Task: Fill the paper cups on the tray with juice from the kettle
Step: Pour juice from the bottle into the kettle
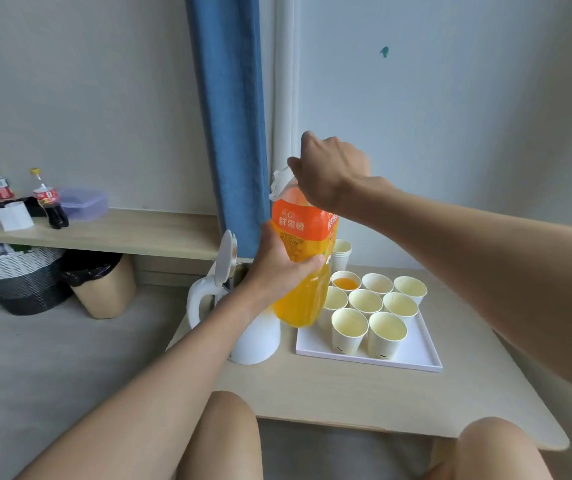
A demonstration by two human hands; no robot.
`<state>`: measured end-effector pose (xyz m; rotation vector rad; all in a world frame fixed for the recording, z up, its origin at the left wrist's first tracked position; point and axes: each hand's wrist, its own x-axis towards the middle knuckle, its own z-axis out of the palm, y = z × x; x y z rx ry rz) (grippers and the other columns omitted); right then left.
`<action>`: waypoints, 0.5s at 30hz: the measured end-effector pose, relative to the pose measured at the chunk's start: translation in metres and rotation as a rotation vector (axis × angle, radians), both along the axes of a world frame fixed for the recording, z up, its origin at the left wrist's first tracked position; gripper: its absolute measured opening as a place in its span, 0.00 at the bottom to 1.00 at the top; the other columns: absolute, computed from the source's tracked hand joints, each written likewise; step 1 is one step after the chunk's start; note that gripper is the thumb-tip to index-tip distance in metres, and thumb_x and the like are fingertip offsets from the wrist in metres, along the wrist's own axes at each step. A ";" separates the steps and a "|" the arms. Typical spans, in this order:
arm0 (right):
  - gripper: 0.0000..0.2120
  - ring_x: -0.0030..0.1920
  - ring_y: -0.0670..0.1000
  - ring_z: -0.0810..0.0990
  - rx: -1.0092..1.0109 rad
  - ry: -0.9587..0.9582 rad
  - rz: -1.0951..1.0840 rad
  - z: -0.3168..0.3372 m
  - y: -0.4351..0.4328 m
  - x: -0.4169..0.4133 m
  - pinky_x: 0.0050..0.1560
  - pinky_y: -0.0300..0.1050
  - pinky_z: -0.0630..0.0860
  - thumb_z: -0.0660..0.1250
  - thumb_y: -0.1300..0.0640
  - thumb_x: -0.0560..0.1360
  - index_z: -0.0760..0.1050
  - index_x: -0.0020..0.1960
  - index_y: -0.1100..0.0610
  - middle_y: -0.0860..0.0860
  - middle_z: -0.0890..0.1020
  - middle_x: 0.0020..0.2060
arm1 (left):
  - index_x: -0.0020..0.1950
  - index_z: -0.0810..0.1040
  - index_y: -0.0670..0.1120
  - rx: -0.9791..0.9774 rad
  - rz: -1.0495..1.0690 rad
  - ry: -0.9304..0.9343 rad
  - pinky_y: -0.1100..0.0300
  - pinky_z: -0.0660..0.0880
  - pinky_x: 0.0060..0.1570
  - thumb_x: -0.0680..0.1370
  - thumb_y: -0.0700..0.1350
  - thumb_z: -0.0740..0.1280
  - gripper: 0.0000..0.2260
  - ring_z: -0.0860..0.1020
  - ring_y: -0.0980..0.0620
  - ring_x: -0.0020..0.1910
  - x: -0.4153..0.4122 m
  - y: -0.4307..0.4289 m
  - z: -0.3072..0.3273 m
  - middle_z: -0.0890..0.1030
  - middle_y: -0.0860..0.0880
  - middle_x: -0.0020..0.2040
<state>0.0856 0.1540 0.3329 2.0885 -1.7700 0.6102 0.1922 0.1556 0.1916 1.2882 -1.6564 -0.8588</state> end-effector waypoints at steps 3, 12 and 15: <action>0.11 0.40 0.59 0.69 -0.088 0.020 0.011 0.004 -0.014 -0.004 0.39 0.49 0.61 0.52 0.49 0.84 0.63 0.50 0.57 0.55 0.72 0.40 | 0.76 0.59 0.47 -0.034 0.085 -0.173 0.43 0.68 0.72 0.66 0.64 0.75 0.47 0.67 0.42 0.74 -0.003 -0.021 0.018 0.67 0.45 0.72; 0.14 0.52 0.61 0.75 -0.255 0.128 0.023 -0.019 -0.099 -0.006 0.45 0.50 0.62 0.52 0.49 0.83 0.69 0.57 0.58 0.58 0.79 0.51 | 0.81 0.52 0.54 0.229 0.154 0.129 0.41 0.74 0.68 0.59 0.66 0.78 0.58 0.64 0.41 0.78 -0.033 -0.127 0.008 0.57 0.46 0.80; 0.14 0.54 0.60 0.74 -0.222 0.179 0.020 -0.040 -0.132 -0.004 0.49 0.49 0.65 0.51 0.49 0.84 0.68 0.58 0.58 0.57 0.78 0.53 | 0.81 0.54 0.54 0.352 0.189 0.262 0.40 0.72 0.69 0.64 0.60 0.81 0.53 0.68 0.41 0.76 -0.040 -0.161 0.001 0.61 0.48 0.80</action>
